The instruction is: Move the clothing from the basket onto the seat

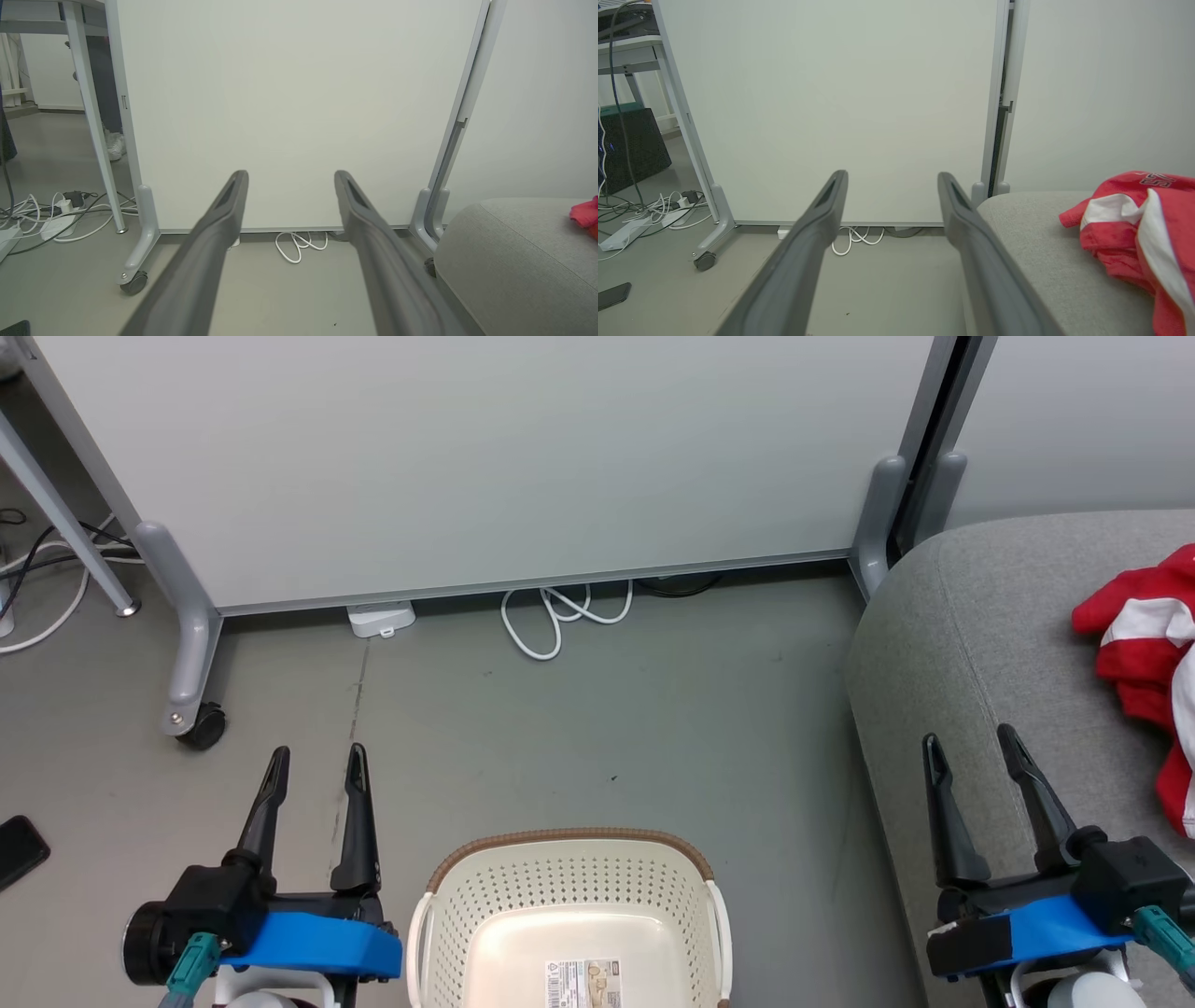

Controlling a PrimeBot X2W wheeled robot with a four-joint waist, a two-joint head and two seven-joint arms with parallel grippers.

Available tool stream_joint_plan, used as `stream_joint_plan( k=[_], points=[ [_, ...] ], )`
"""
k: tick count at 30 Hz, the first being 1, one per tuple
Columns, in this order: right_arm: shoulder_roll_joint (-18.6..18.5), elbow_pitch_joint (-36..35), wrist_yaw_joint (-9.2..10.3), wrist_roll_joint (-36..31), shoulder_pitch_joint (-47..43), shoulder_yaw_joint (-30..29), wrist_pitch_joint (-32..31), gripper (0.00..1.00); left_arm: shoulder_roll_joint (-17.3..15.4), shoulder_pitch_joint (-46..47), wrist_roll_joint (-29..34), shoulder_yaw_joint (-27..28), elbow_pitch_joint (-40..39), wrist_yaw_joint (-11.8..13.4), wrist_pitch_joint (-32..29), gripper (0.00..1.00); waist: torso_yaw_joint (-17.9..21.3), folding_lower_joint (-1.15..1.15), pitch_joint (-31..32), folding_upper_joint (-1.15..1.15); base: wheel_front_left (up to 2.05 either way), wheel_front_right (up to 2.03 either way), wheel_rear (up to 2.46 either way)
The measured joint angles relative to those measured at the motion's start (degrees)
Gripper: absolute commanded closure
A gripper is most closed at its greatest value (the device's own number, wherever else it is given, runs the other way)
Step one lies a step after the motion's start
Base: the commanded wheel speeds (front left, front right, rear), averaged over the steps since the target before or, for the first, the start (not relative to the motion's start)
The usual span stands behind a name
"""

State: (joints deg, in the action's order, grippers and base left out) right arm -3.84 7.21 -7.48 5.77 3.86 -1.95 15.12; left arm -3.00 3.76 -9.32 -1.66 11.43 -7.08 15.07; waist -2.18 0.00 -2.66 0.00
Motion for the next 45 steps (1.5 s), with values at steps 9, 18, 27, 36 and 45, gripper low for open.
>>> stream_joint_plan(
  k=[9,18,27,36,45],
  points=[
    [0.33,0.57,0.00,0.15,0.03,0.10,0.00,0.00,0.05,0.01,0.27,0.42,0.65,-0.03,0.00,0.00,-0.15,0.00,-0.20,0.00,0.00,0.00,0.00],
    [0.54,3.82,0.00,0.65,-1.01,0.11,-0.42,1.00,0.21,-2.32,-0.14,0.37,3.58,-0.02,-0.46,1.00,-0.19,0.00,-0.27,0.00,0.00,0.00,0.00],
    [0.60,4.42,0.00,10.76,-1.04,-0.43,-3.00,1.00,0.25,-2.46,-10.03,0.96,3.79,-0.02,-2.98,1.00,-0.02,0.00,-0.06,0.00,0.00,0.00,0.00],
    [0.64,4.60,0.00,20.14,-0.96,-0.89,-5.25,1.00,0.23,-2.20,-19.15,1.70,3.71,-0.02,-5.22,1.00,0.16,0.00,0.13,0.00,0.00,0.00,0.00],
    [0.67,4.90,0.00,30.42,-0.82,-1.44,-7.82,1.00,0.21,-1.50,-29.17,2.70,3.58,-0.02,-7.67,1.00,0.36,0.00,0.37,0.00,0.00,0.00,0.00]
  ],
)
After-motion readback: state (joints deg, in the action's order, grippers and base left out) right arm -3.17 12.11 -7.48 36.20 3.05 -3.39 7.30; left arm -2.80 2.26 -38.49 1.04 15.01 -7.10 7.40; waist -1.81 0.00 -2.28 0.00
